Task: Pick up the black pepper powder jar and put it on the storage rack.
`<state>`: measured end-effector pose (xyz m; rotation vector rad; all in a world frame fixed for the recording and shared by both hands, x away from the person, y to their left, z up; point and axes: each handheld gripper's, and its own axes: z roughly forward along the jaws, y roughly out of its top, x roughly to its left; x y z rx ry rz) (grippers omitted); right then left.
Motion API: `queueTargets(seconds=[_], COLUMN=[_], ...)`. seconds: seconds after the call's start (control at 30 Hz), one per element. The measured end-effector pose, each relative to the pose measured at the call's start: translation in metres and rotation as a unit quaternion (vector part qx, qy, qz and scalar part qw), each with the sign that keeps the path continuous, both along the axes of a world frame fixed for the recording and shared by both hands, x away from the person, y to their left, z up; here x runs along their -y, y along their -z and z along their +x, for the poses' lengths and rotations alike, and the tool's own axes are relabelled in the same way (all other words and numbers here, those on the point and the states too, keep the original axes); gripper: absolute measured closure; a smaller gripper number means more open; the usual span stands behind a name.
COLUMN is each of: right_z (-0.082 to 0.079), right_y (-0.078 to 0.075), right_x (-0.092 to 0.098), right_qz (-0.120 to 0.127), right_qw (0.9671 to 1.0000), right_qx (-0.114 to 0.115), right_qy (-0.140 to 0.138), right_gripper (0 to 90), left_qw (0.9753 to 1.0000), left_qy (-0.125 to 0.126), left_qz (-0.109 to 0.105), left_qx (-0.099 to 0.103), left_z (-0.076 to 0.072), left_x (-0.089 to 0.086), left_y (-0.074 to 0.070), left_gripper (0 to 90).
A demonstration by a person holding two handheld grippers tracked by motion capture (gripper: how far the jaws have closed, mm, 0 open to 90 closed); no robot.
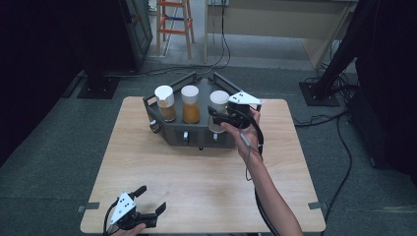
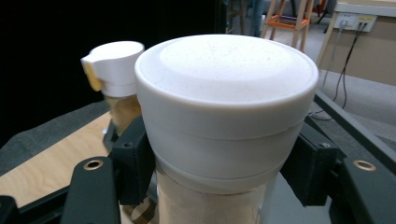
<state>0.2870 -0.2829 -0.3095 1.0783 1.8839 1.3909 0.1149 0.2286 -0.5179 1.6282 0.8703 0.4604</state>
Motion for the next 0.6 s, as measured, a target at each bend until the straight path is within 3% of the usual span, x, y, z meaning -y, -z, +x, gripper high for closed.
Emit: queueTargets(seconds=[0.6], right_z=[0.030], right_y=[0.008], right_x=[-0.015], right_qz=[-0.008], right_qw=[0.9992], right_qx=[-0.008], right_qy=[0.038], right_gripper=[35.0], left_qw=[1.0000], left_qy=[0.000], left_qz=[-0.001], left_qx=[0.000], left_z=[0.000], left_x=[0.000], left_y=[0.000], left_gripper=[1.6])
